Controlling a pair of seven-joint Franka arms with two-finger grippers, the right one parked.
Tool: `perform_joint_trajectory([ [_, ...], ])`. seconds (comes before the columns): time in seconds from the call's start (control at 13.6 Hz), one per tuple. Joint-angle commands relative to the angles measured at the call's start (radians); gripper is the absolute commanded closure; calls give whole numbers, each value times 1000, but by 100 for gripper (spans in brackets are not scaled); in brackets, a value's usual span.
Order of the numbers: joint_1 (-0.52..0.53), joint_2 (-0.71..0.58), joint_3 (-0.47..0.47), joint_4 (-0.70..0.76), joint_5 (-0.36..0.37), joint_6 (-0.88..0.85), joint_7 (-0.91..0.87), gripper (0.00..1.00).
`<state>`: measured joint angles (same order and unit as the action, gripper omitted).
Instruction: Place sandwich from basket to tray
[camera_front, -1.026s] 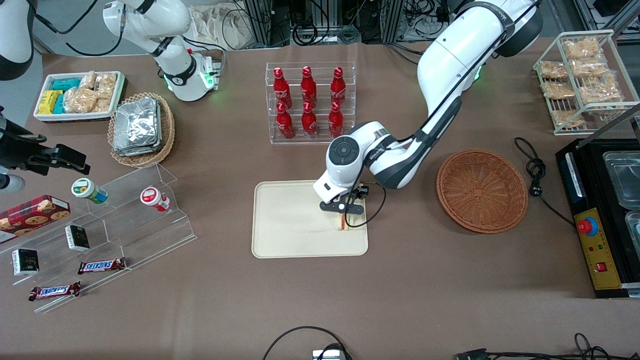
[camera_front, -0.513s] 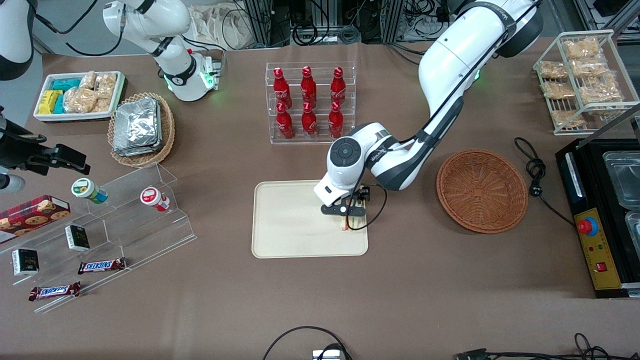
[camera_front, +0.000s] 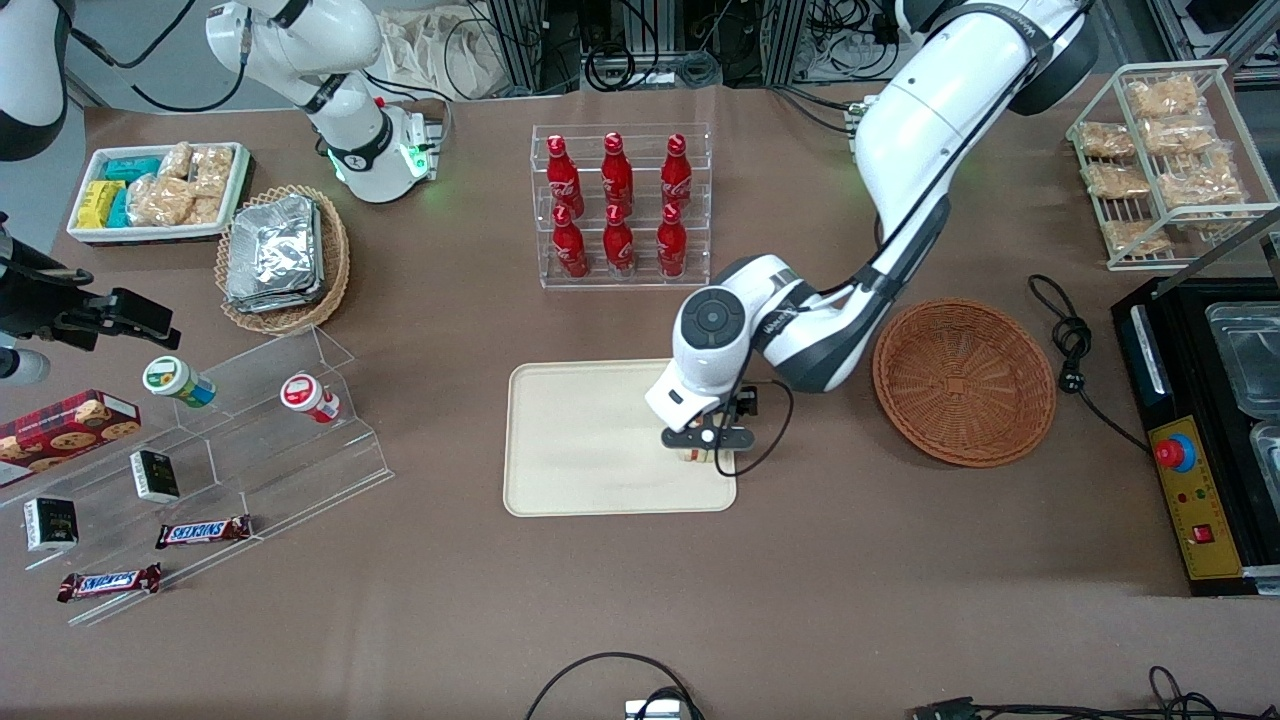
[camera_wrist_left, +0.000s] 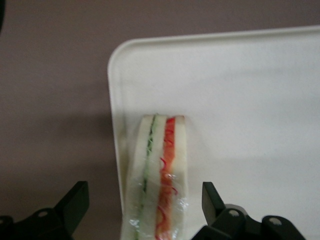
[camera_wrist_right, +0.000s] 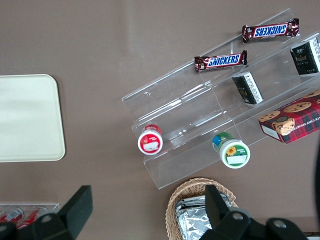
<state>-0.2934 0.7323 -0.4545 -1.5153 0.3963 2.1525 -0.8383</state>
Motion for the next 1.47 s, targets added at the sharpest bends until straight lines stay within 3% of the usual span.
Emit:
perform_joint_trajectory([
  [0.0, 19, -36, -9, 50, 3, -78, -1, 0],
  [0.44, 79, -102, -6, 167, -20, -236, -4, 0],
  [1.39, 307, -287, -4, 167, -69, -330, 41, 0],
])
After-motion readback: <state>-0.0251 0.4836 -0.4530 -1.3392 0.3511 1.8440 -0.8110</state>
